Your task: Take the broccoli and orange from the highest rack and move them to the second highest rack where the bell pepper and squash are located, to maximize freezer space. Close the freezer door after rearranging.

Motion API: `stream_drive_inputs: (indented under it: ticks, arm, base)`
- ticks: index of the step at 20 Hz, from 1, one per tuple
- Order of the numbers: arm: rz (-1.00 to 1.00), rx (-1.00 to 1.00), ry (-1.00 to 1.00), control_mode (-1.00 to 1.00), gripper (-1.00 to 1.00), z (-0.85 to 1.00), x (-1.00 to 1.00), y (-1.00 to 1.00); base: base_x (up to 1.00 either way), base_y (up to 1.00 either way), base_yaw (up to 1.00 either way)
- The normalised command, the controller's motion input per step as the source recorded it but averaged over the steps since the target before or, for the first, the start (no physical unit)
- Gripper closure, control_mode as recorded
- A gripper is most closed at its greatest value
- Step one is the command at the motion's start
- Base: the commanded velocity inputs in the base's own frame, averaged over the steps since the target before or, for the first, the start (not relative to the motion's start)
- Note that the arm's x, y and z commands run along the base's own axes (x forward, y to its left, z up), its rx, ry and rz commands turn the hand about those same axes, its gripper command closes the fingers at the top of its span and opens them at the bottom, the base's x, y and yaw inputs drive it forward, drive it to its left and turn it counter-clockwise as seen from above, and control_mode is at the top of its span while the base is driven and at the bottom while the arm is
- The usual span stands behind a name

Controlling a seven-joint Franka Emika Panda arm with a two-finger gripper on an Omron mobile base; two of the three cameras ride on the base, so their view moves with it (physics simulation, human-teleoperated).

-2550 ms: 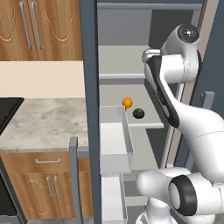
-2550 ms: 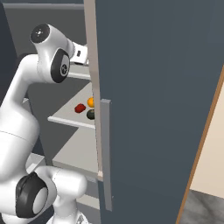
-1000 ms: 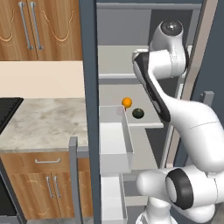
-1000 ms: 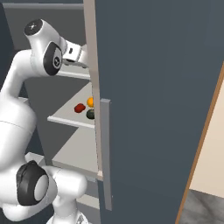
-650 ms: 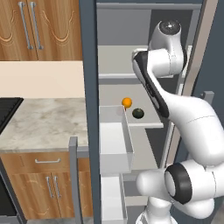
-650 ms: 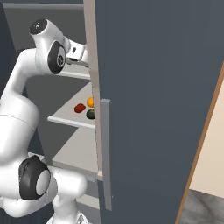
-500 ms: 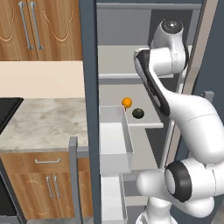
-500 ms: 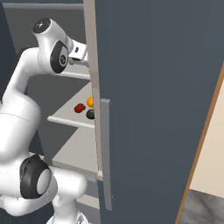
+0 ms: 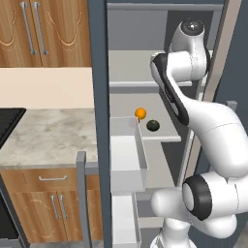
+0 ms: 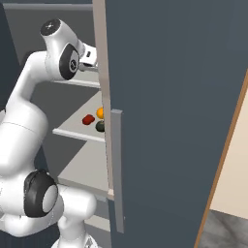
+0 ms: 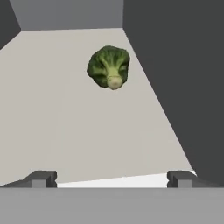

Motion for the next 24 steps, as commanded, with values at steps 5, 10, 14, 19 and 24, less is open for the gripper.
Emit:
stream_drive_inputs:
  ticks: [5,10,14,19,24]
  arm:
    - [0.0,0.0,0.0,-1.0,-1.0,-0.02,0.4,-0.14]
    - [0.0,0.0,0.0,-1.0,-1.0,-0.07,0.54,-0.12]
    - [0.0,0.0,0.0,-1.0,-1.0,-0.07,0.46,-0.09]
    - [0.0,0.0,0.01,-1.0,-1.0,-0.12,0.45,-0.08]
    - [0.0,0.0,0.08,-1.0,-1.0,-0.13,0.44,-0.01]
  base:
    - [0.0,0.0,0.0]
    - [0.0,0.0,0.0]
    - [0.0,0.0,0.0]
    - [0.0,0.0,0.0]
    - [0.0,0.0,0.0]
